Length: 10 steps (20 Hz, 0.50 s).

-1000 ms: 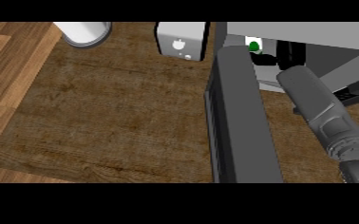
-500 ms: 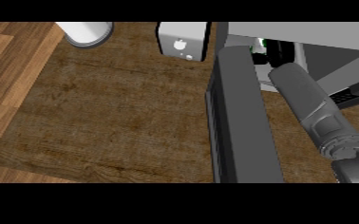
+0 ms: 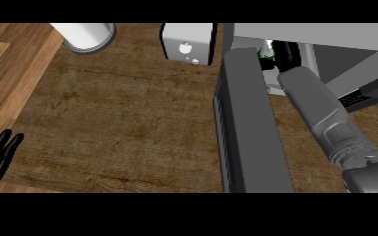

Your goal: Pick up the milk, place it into the microwave and close the microwave

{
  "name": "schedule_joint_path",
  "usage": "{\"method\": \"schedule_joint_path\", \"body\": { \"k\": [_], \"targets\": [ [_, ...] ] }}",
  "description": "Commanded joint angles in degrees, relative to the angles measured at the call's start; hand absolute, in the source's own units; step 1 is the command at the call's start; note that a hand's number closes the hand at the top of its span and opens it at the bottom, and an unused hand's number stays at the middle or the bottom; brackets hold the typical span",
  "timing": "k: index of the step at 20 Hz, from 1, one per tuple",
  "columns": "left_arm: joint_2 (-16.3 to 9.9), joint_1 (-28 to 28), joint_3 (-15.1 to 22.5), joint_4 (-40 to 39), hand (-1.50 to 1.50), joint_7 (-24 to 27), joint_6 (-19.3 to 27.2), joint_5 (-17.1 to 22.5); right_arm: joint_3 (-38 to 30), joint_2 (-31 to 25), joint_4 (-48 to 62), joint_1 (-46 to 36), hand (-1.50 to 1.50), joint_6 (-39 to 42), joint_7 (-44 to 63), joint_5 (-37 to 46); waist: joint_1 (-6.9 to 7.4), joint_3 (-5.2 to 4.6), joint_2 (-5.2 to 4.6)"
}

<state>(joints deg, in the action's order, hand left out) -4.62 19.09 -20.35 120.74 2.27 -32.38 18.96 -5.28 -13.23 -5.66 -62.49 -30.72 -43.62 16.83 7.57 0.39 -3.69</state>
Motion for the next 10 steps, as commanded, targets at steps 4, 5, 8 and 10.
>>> {"method": "schedule_joint_path", "body": {
  "k": [4, 5, 8, 10],
  "targets": [
    [0.6, -2.0, 3.3, 0.2, -1.50, -0.2, -1.1, -0.6, -4.8, -0.2, -0.5, 2.0, -1.50, 12.7, -5.0, -5.1, -1.94, -0.02, 0.74],
    [2.6, -0.8, 5.3, 0.3, -1.50, 0.1, -0.9, -2.4, -4.8, 1.5, -0.1, 2.3, -1.50, 12.8, -4.9, -5.1, -2.31, -0.11, 1.24],
    [1.6, -2.3, 5.9, -1.5, -1.50, 0.4, -2.3, -2.4, -7.1, 2.0, 0.0, 3.9, -1.50, 16.5, -6.6, -7.5, -2.64, -0.11, 1.06],
    [1.5, -3.1, 5.9, -0.7, -1.50, -1.4, -1.1, -1.7, -7.9, -0.9, -0.1, 5.3, -1.50, 22.6, -8.2, -8.4, -3.57, -0.11, 1.51]
  ]
}}
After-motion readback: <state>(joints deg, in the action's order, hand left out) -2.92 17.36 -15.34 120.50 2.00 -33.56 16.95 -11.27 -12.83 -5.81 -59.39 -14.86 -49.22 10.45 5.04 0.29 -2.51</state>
